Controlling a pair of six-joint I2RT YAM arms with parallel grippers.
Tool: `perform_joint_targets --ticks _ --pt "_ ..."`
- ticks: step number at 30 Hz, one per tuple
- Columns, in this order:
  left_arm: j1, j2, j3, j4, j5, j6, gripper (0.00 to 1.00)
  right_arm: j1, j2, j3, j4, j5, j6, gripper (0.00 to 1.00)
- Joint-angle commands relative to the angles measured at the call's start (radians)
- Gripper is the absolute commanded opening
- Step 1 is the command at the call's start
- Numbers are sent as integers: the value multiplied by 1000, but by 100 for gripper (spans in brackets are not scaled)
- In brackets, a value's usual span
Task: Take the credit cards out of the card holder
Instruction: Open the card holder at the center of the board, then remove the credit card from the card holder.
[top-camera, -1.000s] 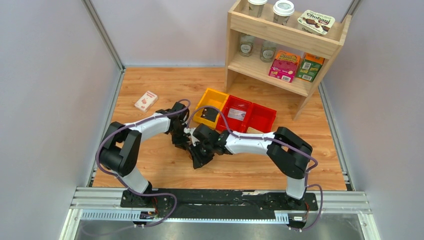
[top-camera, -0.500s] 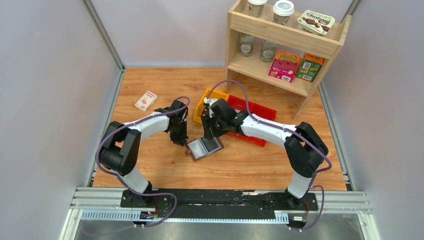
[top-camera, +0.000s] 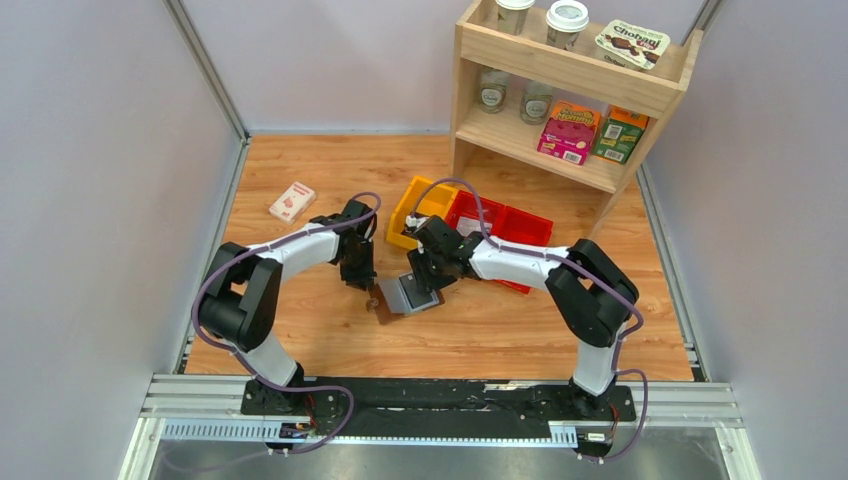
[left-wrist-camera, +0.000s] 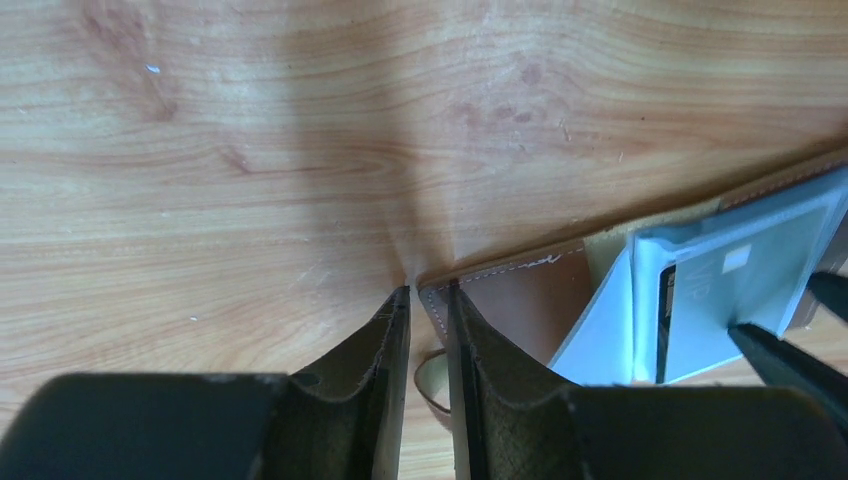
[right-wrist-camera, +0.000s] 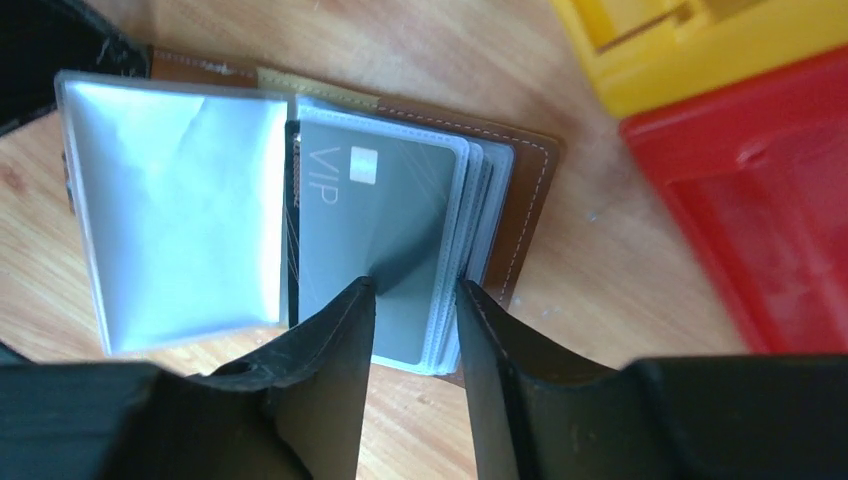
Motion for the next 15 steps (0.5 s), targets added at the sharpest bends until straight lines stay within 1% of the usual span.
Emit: perform_joint_targets --ticks 1,4,6,9,13,15 --pt "1 22 44 19 -54 33 29 48 -34 -64 -1 7 101 40" --pt "1 -2 52 18 -55 30 31 71 -34 -81 -13 17 167 36" --pt "1 -39 55 17 -93 23 35 86 -39 -91 -11 22 198 36" --pt "1 -103 85 -21 -127 4 46 96 -45 -87 -18 45 203 36" --pt "1 -204 131 -86 -162 -40 51 96 -51 -91 -8 56 209 36" --pt "1 -266 142 -100 -146 -82 52 96 -47 -92 2 44 212 36"
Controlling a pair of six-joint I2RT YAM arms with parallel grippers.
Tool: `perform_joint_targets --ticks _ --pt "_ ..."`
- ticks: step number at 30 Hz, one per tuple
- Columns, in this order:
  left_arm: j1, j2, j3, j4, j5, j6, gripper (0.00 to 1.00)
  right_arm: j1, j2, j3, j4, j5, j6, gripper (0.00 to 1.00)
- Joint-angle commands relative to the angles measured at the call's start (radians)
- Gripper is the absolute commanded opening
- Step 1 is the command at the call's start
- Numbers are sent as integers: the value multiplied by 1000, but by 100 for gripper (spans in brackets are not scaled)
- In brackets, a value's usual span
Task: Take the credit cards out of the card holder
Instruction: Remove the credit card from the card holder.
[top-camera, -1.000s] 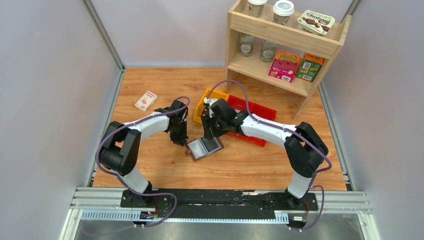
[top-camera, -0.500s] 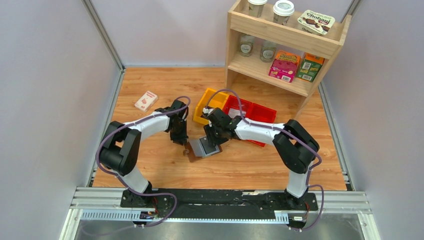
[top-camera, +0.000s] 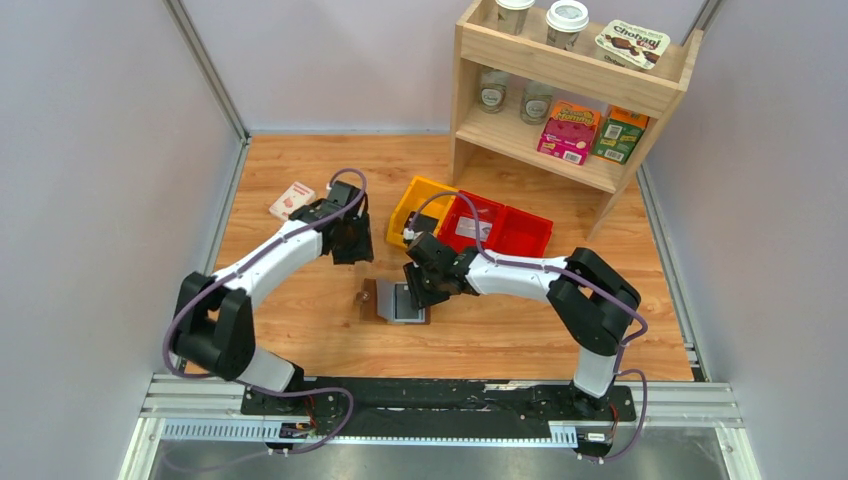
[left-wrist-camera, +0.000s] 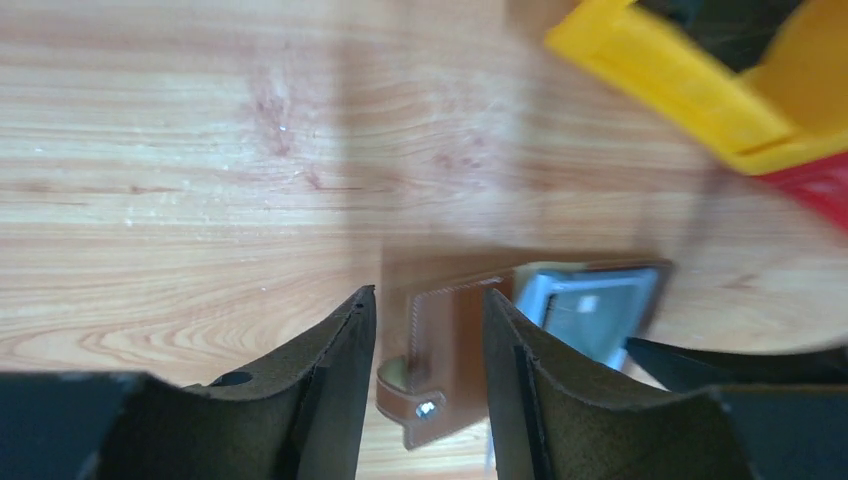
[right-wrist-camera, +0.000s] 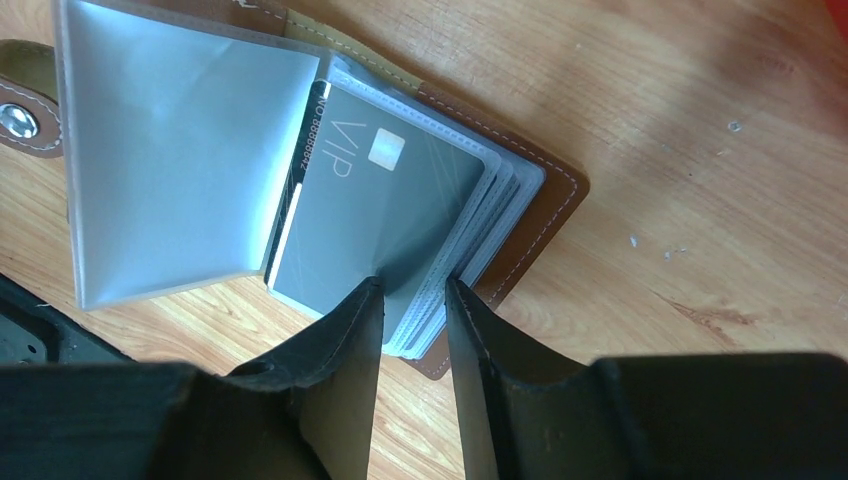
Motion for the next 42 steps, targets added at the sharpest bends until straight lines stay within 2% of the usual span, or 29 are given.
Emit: perform_joint_targets --ticks 1,6,11,15,21,30,42 --pt "-4 -165 64 -42 -15 -79 52 3 -8 -29 -10 18 29 36" --pt "-23 -268 31 27 167 -189 52 1 -8 -39 13 -8 30 36" --pt "-72 -259 -54 142 304 -261 51 -11 -11 -56 50 -42 42 36" --pt "-102 -231 -113 200 350 -298 50 -14 -13 -63 69 -55 47 36" --pt "-103 -200 -192 216 314 -306 48 -31 -11 -81 92 -65 70 36" --pt "-91 -128 -255 210 232 -234 45 -35 -31 -108 115 -61 85 35" --pt "-63 -70 -402 449 329 -296 43 -37 -36 -144 170 -91 105 35"
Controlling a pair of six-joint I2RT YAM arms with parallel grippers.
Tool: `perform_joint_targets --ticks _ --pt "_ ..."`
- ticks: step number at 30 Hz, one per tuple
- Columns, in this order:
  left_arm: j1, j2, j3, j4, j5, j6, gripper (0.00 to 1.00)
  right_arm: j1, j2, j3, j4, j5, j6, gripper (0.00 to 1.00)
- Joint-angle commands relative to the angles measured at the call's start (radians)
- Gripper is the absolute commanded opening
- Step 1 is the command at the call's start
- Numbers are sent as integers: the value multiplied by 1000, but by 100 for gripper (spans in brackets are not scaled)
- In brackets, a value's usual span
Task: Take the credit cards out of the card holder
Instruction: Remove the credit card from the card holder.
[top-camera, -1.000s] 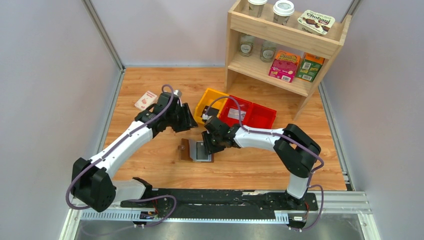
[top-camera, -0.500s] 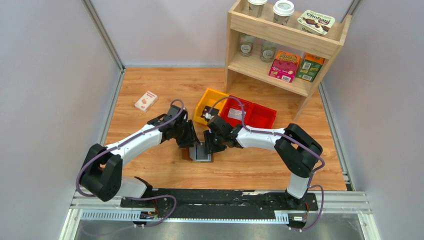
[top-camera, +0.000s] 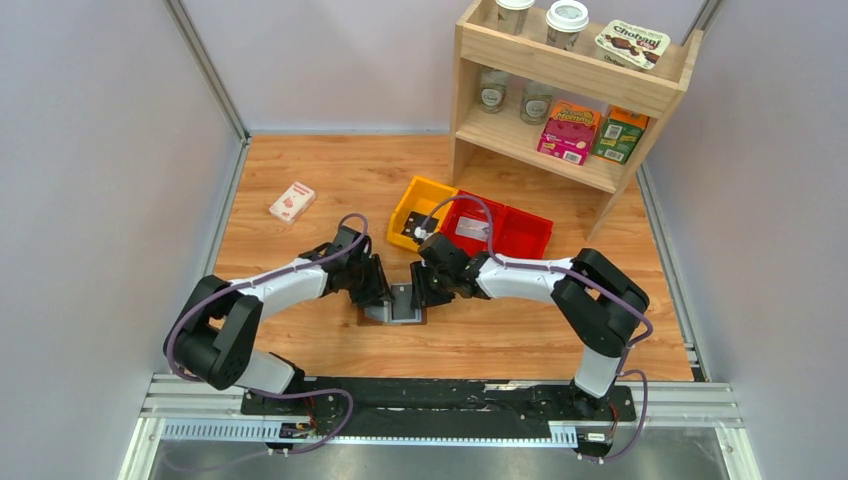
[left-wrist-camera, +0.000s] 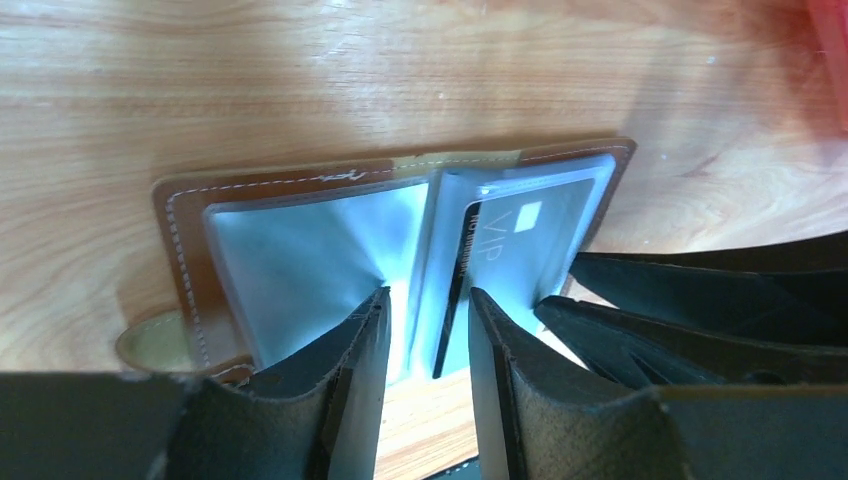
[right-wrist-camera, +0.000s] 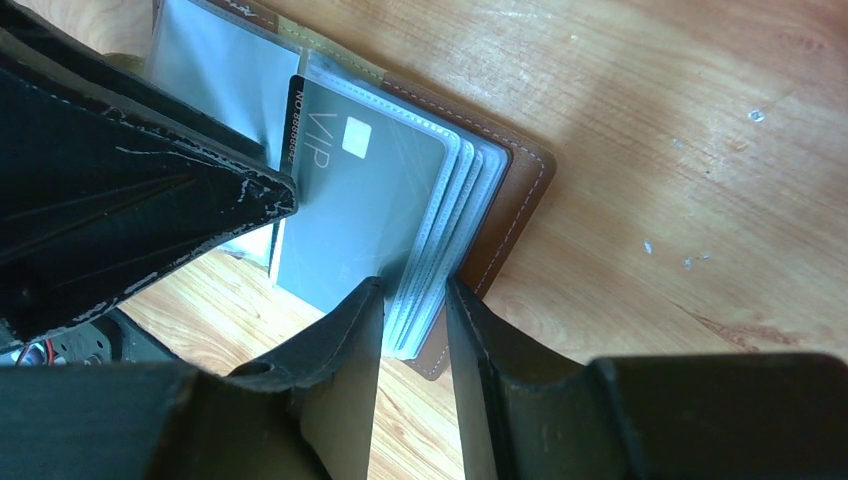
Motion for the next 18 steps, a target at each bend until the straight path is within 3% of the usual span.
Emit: perform_joint_targets --ticks 1,8,18 --pt "17 14 -57 158 45 -40 42 -5 4 -30 13 -13 16 35" --pt "34 -43 -152 326 120 -115 39 -8 19 -46 42 -45 25 35" --pt "34 -144 -226 485 171 -155 26 -14 27 -54 60 -56 31 35"
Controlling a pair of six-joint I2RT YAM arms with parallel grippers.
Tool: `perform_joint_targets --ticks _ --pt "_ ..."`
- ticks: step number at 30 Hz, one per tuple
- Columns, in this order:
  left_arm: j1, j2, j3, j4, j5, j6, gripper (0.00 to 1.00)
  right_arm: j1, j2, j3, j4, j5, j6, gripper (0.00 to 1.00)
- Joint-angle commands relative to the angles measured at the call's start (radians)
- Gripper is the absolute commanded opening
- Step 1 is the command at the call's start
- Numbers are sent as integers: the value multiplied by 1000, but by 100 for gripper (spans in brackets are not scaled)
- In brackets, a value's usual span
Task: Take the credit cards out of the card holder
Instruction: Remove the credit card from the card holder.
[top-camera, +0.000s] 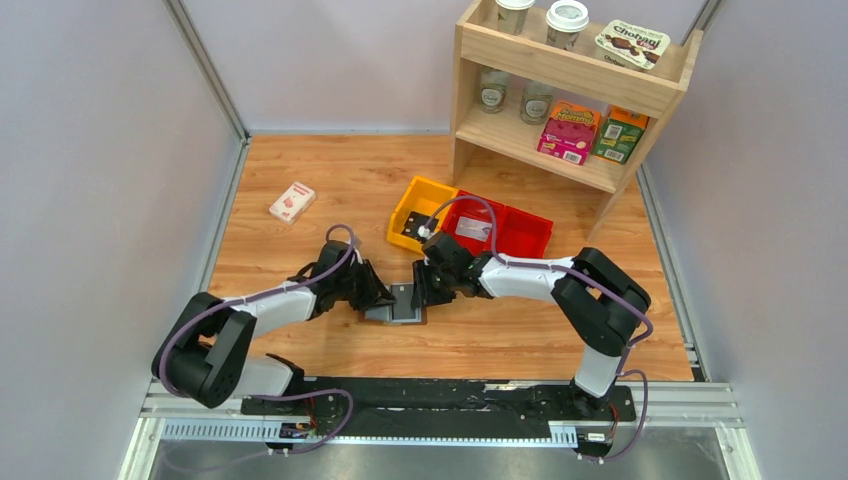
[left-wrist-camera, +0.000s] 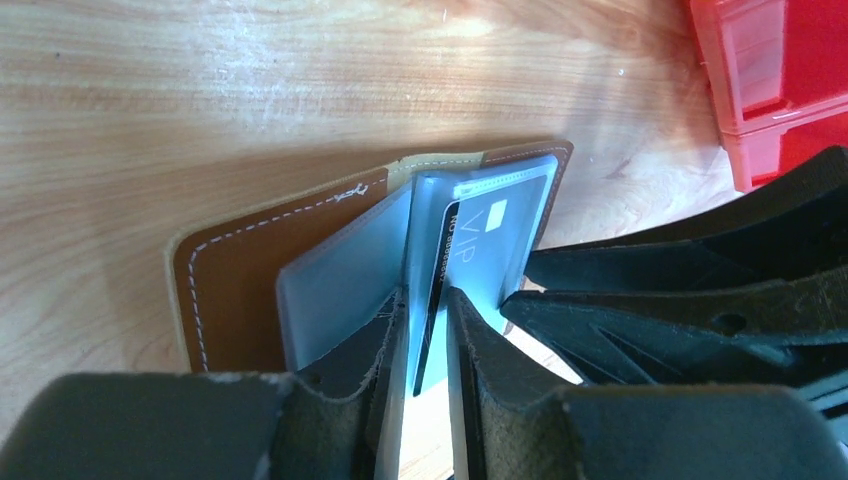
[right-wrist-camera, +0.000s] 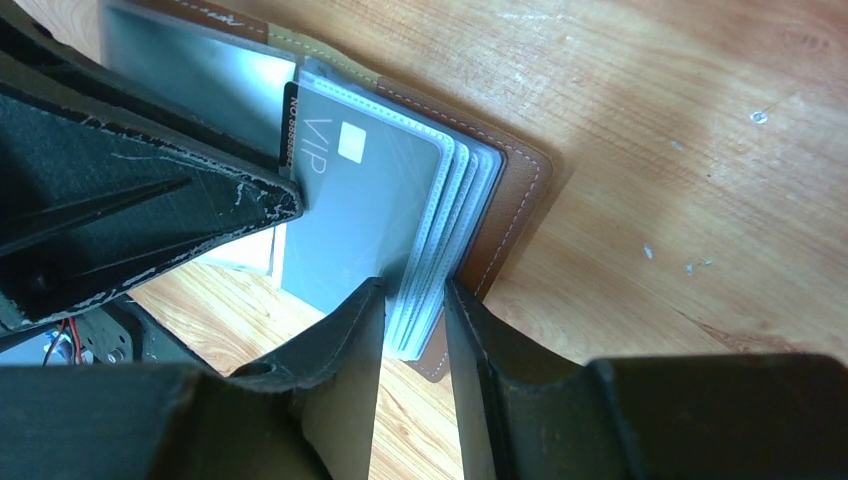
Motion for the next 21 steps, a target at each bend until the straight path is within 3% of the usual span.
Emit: perform_joint_targets --ticks 1,7,21 --pt "-6 -83 -19 125 59 -32 26 4 29 -31 21 -9 10 35" --pt "-6 -118 -36 142 65 -12 24 -11 29 -42 34 -21 16 35" --pt "-5 26 -31 257 149 -9 22 -25 49 -42 61 -64 4 35"
